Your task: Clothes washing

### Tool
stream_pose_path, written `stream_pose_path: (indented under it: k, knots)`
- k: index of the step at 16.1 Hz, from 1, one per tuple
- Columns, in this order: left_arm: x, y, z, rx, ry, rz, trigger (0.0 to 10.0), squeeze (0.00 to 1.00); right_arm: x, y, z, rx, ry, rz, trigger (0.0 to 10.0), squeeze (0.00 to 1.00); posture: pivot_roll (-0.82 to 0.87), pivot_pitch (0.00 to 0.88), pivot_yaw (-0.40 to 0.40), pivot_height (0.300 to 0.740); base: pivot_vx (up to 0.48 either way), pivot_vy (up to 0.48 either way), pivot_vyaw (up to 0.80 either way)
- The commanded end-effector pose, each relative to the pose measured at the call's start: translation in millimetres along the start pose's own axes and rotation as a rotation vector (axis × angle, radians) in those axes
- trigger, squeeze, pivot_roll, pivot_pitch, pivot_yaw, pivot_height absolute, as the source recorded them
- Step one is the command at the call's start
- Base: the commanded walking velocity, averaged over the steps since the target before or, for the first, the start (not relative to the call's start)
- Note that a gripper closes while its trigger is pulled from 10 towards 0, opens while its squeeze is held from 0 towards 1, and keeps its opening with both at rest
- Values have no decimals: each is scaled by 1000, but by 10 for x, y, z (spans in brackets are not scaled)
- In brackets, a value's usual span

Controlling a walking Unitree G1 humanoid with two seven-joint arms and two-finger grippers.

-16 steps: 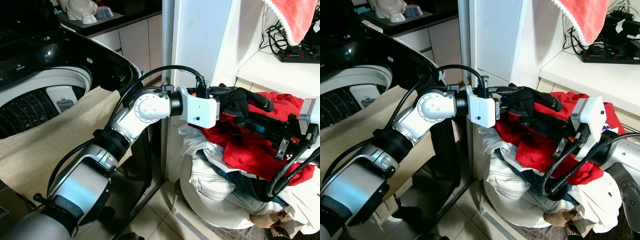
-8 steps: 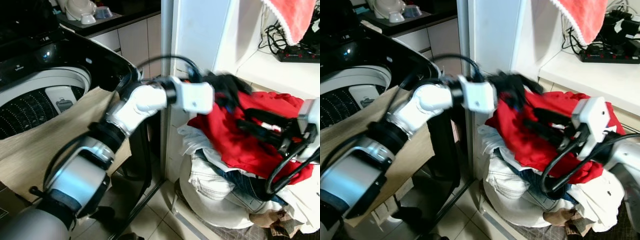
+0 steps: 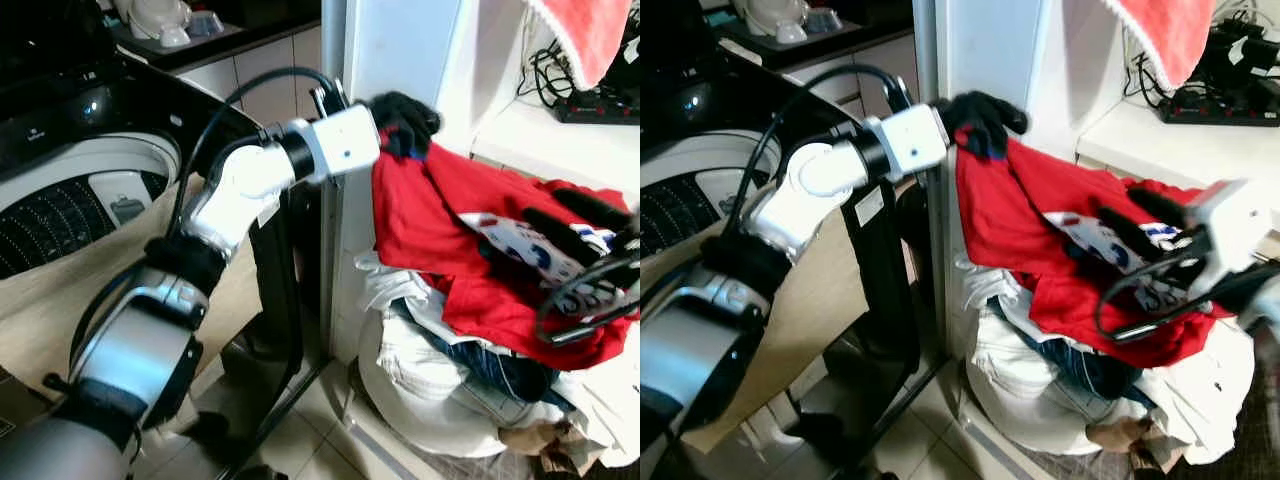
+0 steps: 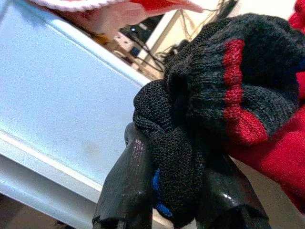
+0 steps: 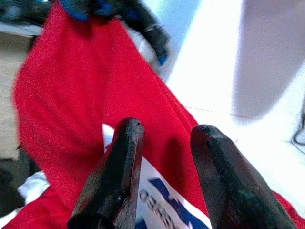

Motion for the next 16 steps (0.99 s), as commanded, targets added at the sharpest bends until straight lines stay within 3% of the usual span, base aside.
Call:
stream_pose_path:
  k: [1,2,3,4,5,9,10,11,12,14,15,16]
  knots:
    - [-67,79,14,-32,-18,-12,0,0,3,-58,29,5,-17,8,10000,0,-170,0,53,740,0,0,0]
    - [-89,105,21,-41,-21,-21,0,0,23,-53,38,-6,-8,25,10000,0,-158,0,54,740,0,0,0]
    - [-122,160,39,-59,-29,-53,0,0,109,4,63,-48,33,101,10000,0,-158,0,60,740,0,0,0]
    - [-151,207,58,-73,-34,-99,0,0,209,105,87,-100,87,175,10000,906,-158,0,60,740,0,0,0]
    - [-160,228,68,-79,-33,-115,0,0,226,129,97,-110,95,186,10000,1000,-160,0,63,740,0,0,0]
    - [-173,508,162,-181,-5,-247,0,0,269,-16,223,-39,54,143,10000,1000,-164,0,69,740,0,0,0]
    - [-190,598,183,-214,-9,-277,0,0,229,28,245,-59,17,134,10000,918,-164,0,69,740,0,0,0]
    - [-204,639,215,-224,-6,-292,0,0,196,85,256,-83,-7,127,10000,0,-162,0,65,740,0,0,0]
    - [-214,685,300,-222,7,-296,0,0,62,142,258,-91,-96,110,10000,0,-159,0,58,740,0,0,0]
    - [-52,749,529,-195,96,-366,0,0,-340,111,146,-41,-357,36,10000,0,-161,0,56,740,0,0,0]
    - [-30,784,579,-196,106,-375,0,0,-424,102,103,-31,-415,24,10000,0,-161,0,56,740,0,0,0]
    - [-122,904,731,-194,84,-413,0,0,-668,75,-74,-16,-591,16,10000,0,-176,0,68,740,0,0,0]
Point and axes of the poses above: a point about 5 cm out from each wrist's last joint towards the gripper, its own z axis pointing out of the wrist towards the gripper, its own y axis along the axis of the wrist's last joint, x = y × z, the point moved 6 cm from there along z, pointing out of the wrist towards the gripper, and after that the axes turned 14 degrees about z, right-handed, at the moved point
